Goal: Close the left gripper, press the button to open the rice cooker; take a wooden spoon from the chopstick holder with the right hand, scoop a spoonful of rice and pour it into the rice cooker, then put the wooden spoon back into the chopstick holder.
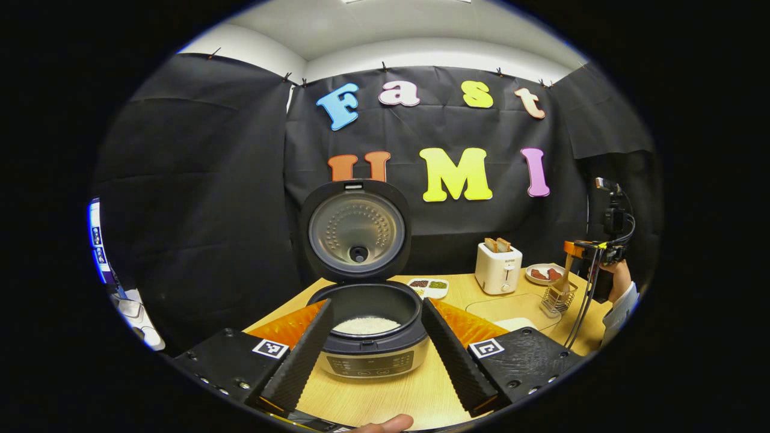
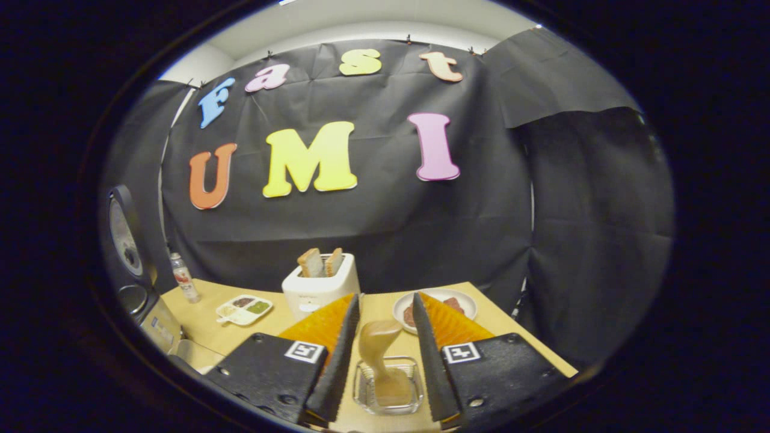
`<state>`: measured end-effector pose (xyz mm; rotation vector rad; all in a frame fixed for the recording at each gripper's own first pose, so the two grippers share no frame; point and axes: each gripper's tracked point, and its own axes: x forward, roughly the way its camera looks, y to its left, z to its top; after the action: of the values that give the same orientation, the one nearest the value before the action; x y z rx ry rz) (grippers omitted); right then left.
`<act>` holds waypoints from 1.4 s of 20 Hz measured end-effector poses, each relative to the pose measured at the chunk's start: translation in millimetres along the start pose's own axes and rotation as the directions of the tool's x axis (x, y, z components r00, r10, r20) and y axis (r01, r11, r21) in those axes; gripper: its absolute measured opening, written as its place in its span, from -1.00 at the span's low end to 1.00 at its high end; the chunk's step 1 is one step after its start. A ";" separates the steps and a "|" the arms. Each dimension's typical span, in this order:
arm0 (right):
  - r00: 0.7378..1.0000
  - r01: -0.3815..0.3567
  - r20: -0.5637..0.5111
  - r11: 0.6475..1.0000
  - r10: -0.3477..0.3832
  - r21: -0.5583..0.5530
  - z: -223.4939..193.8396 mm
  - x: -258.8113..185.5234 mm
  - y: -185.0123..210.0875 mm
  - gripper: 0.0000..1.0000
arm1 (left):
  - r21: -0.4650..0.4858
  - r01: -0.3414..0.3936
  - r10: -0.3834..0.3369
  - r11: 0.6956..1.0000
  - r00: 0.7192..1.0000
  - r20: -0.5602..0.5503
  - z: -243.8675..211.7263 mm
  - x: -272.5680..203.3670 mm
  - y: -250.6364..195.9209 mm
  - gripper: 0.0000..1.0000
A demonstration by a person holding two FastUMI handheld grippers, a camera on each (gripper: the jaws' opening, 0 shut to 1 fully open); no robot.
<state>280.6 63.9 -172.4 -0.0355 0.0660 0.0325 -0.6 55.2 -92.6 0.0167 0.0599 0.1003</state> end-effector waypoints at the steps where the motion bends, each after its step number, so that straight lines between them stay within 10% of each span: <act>1: 1.000 0.000 0.003 1.000 0.000 0.006 -2.3 -2.9 -0.6 0.35 | -0.017 0.010 -0.010 1.000 1.000 -0.008 0.4 2.0 -2.7 0.87; 5: 1.000 0.007 0.012 0.999 -0.007 0.034 4.9 -22.3 -10.8 0.93 | -0.057 0.021 -0.021 0.998 1.000 0.002 16.7 12.0 2.1 0.87; 28: 0.982 -0.125 0.143 0.992 0.125 -0.011 9.8 -179.7 35.2 1.00 | -0.004 0.046 -0.044 0.999 0.980 0.192 175.4 166.8 35.8 0.90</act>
<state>100.8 93.7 -151.9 -0.0310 -0.0762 0.1607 172.1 105.1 73.4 0.0162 -0.1328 0.0532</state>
